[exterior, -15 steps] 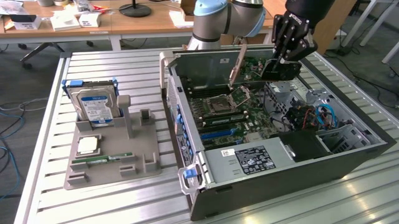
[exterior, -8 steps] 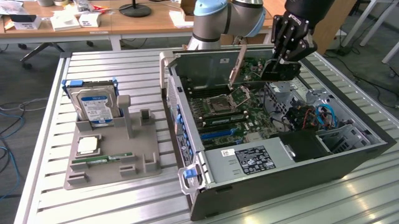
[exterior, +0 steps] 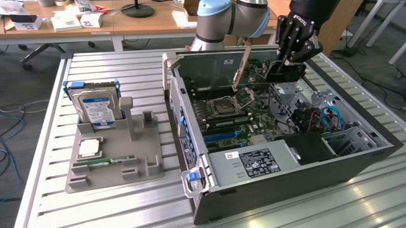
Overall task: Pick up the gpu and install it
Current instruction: 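Insert the gpu into the slot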
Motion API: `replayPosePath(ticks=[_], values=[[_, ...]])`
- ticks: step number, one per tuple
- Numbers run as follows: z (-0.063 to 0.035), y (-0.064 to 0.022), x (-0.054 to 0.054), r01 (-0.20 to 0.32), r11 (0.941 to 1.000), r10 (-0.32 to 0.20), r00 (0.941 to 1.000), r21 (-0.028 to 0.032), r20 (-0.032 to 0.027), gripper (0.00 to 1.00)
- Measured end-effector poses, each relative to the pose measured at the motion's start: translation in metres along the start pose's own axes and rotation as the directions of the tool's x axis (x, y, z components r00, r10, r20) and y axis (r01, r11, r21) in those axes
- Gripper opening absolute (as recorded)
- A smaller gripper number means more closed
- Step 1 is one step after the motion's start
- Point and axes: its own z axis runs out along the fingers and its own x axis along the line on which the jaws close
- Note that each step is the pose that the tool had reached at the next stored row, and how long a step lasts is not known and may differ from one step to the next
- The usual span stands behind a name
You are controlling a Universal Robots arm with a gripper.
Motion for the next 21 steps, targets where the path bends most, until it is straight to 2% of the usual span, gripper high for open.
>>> replayPosePath(ticks=[7,13,14,17,21], values=[[0.001,0.0014,0.0001,0.031,0.9995,-0.031,0.9995,0.0071,-0.001,0.26],[0.0011,0.0014,0.0001,0.033,0.9994,-0.033,0.9995,0.0075,-0.0004,0.26],[0.0014,0.0016,0.0001,0.033,0.9994,-0.033,0.9995,0.0089,0.0018,0.26],[0.0032,0.0025,0.0003,0.033,0.9993,-0.033,0.9994,0.0187,0.0043,0.26],[0.008,0.003,0.0005,0.033,0.9993,-0.033,0.9994,0.0198,0.0043,0.26]])
